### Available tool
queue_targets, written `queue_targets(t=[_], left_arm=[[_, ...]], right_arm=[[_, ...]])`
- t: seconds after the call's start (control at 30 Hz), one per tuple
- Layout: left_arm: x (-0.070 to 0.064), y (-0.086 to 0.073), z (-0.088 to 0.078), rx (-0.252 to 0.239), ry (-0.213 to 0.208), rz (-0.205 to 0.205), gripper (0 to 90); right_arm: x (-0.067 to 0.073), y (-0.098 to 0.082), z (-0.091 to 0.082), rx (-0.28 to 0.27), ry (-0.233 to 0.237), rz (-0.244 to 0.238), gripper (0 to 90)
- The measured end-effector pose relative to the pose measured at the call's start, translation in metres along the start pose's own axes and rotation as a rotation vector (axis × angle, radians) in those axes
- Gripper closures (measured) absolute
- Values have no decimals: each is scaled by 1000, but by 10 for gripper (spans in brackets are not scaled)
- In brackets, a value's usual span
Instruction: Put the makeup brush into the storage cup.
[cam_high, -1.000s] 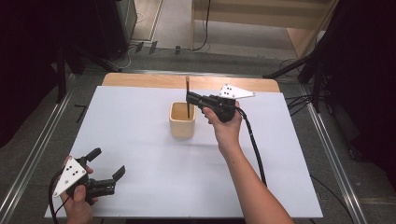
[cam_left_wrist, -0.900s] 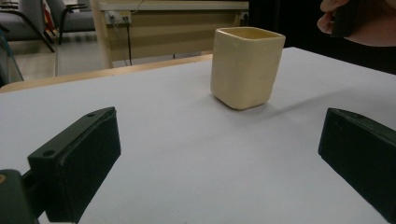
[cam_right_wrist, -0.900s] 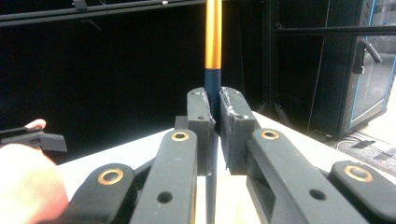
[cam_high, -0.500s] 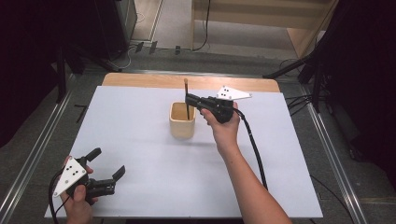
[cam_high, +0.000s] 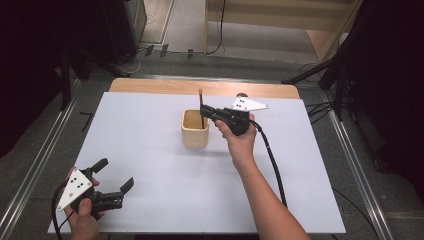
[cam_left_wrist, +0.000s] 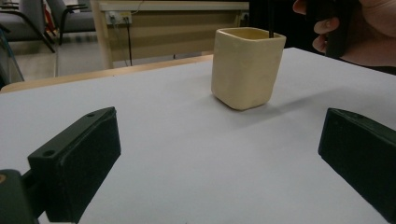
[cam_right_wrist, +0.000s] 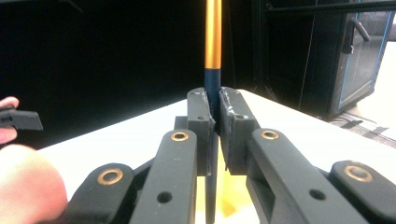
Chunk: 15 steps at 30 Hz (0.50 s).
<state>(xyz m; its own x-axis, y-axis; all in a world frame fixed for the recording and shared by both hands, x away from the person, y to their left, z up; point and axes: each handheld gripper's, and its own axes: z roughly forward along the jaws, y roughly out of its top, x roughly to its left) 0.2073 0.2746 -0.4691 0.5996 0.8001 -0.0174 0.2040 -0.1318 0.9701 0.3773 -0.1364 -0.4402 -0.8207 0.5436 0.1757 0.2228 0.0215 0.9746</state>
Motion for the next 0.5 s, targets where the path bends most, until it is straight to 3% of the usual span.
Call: queue_targets(t=[0.5], left_arm=[[0,0,0,2,1,-2,0]], right_arm=[[-2,-20,4,43,-20,19,847]])
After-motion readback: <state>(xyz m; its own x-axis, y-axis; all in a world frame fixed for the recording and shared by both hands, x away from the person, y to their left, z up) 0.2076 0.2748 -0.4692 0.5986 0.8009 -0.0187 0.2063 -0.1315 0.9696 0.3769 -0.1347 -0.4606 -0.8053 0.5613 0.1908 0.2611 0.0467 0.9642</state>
